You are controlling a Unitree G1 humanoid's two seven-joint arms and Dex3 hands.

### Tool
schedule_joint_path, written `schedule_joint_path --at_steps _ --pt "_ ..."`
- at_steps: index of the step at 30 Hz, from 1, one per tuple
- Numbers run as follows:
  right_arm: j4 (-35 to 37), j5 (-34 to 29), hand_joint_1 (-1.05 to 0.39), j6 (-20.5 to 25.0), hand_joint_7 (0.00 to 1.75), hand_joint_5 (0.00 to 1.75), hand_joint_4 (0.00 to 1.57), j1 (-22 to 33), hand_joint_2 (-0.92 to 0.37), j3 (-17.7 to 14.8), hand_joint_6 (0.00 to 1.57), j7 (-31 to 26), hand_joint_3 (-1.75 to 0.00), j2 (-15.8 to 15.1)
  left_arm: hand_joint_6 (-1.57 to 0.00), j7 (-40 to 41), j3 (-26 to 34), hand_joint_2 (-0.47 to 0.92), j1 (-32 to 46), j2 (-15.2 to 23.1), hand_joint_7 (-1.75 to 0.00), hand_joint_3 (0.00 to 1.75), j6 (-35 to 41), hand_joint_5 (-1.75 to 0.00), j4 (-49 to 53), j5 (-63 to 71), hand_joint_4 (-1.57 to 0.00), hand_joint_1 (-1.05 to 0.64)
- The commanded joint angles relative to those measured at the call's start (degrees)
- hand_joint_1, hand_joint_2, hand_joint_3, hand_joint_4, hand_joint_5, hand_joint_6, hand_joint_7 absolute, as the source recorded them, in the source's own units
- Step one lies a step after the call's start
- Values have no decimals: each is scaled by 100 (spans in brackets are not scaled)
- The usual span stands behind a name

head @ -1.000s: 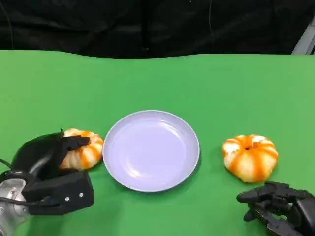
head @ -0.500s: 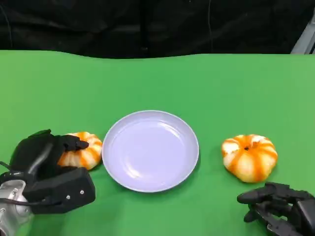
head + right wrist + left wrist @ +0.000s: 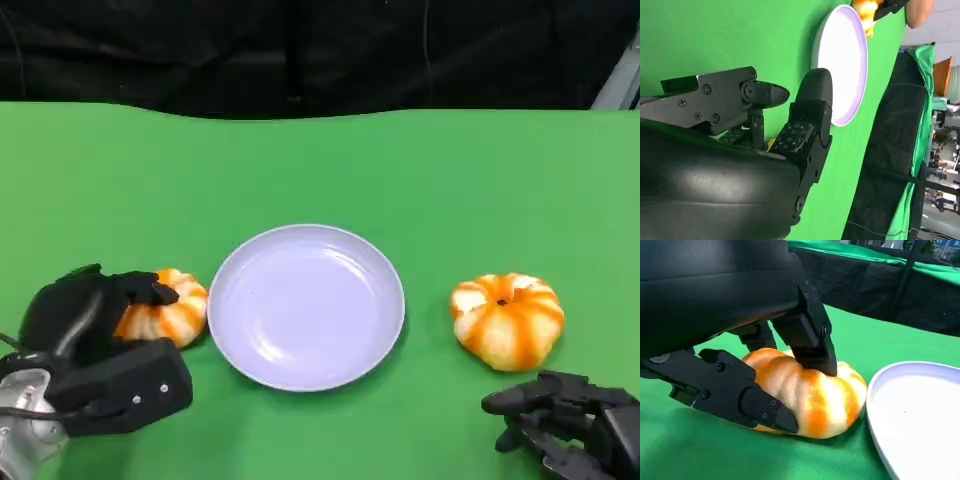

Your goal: Grasp the bread from the table and place it into the plate.

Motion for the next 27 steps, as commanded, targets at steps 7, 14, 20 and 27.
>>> schedule_joint_path --at_steps 7,14,20,27 --pt "17 30 1 -31 61 124 77 -26 -92 -45 96 -20 -38 -76 -90 5 46 92 116 20 -80 0 -19 -140 -26 -21 -58 -8" --pt "39 31 -1 -22 61 123 76 -38 -92 -53 96 -32 -36 -71 -88 162 186 91 289 122 -84 0 -101 -147 -229 -86 -55 -4" --pt "33 27 -1 -9 61 123 76 -32 -92 -47 96 -33 -36 -68 -84 314 304 91 414 266 -89 0 -85 -143 -523 -30 -58 -4" --pt "39 42 -1 1 61 123 76 -40 -92 -44 96 -28 -36 -56 -86 367 401 90 442 381 -88 0 9 -143 -678 16 -58 -4"
